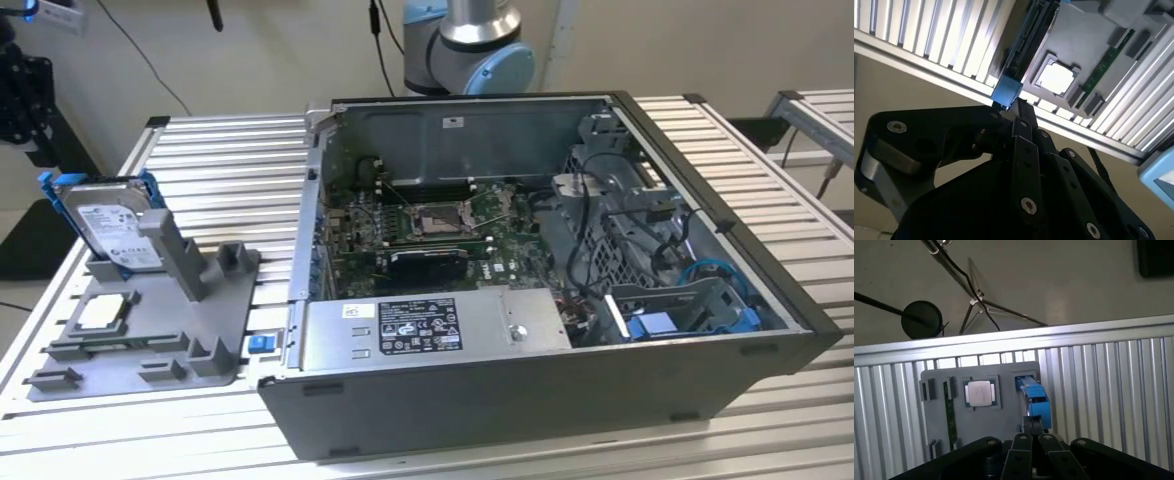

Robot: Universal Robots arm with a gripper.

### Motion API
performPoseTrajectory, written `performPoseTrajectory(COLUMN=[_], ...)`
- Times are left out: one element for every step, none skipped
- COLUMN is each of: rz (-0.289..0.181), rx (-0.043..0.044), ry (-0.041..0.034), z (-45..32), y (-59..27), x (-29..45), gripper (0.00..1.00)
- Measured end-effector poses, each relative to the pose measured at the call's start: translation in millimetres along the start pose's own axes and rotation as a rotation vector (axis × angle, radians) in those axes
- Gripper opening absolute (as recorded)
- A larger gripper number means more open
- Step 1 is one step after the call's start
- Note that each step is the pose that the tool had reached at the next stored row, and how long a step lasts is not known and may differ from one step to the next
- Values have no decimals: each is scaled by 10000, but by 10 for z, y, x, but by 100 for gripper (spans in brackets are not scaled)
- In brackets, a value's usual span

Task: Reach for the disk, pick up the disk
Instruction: 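Pick up the disk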

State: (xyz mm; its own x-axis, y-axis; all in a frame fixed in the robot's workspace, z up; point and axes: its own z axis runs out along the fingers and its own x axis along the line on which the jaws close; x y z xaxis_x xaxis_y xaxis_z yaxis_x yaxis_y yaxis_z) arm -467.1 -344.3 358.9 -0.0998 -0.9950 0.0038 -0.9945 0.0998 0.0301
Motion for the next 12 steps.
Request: performPoseTrajectory(rz=[-114, -168, -175, -175, -176, -176, -176, -176, -177, -176, -177, -177], rx=[0, -1, -1, -2, -2, -1, -2, -1, -1, -1, -2, -1], ry=[3, 5, 6, 7, 7, 7, 7, 7, 6, 7, 7, 6], z=[0, 0, -1, -1, -1, -1, -1, -1, -1, -1, -1, -1], y=[-1, -1, -1, -1, -2, -2, -2, -2, -2, -2, -2, -2], x=[0, 0, 0, 0, -1, 0, 0, 0, 0, 0, 0, 0], gripper=[0, 0, 0, 0, 0, 0, 0, 0, 0, 100, 100, 100])
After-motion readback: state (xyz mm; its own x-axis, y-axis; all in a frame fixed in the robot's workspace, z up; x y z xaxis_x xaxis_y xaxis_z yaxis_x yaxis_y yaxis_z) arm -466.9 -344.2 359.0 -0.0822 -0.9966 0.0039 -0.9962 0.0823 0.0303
